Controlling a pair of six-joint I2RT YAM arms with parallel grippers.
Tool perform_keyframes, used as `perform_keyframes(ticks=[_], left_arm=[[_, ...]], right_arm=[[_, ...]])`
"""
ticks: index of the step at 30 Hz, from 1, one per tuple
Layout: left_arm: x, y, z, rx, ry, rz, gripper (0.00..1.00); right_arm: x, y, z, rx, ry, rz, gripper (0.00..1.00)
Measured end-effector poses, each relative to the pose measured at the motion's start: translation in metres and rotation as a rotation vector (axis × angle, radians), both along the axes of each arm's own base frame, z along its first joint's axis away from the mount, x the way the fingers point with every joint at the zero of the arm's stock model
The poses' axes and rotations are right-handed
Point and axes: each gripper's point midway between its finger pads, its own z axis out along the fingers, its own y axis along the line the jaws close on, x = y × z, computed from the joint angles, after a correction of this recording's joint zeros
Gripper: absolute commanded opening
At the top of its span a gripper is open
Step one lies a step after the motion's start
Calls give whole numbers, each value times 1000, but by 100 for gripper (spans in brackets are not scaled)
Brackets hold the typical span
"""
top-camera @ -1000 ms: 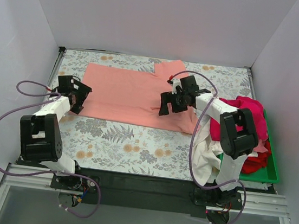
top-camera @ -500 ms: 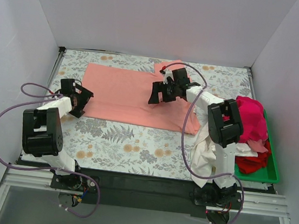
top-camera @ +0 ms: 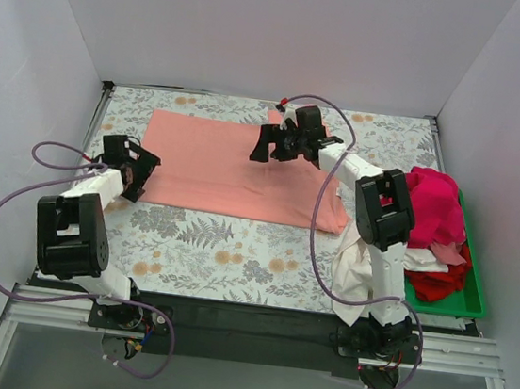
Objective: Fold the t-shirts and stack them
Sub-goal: Fold the tshirt
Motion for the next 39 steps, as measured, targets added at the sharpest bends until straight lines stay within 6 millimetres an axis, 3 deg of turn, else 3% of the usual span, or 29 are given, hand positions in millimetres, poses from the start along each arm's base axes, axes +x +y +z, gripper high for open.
perform_keyframes(ticks=[6, 11, 14, 17, 21, 25, 28, 33, 39], left_arm=[[8, -3, 17, 1, -49, -21, 94], [25, -18, 24, -13, -82, -74, 94], [37, -26, 12, -29, -65, -113, 94], [31, -30, -10, -45, -9, -126, 94], [24, -30, -11, -45, -24, -122, 94], [-2, -33, -12, -56, -38, -100, 94], [-37, -34, -12, -54, -10, -58, 94], [-95, -21, -14, -6, 48, 68, 97], [-135, -7, -12, 37, 74, 203, 98]], right_arm=[[-49, -55, -3, -132, 32, -106, 98], [-92, -99, -9, -217, 49, -177, 98], [-106, -113, -30, -270, 81, -186, 98], [-124, -124, -54, -322, 134, -174, 98], [-132, -130, -58, -331, 118, -166, 98], [-158, -140, -58, -335, 114, -162, 98], [-183, -144, -59, -348, 111, -148, 98], [-232, -138, -60, -366, 105, -96, 98], [-279, -127, -60, -366, 106, -45, 98]])
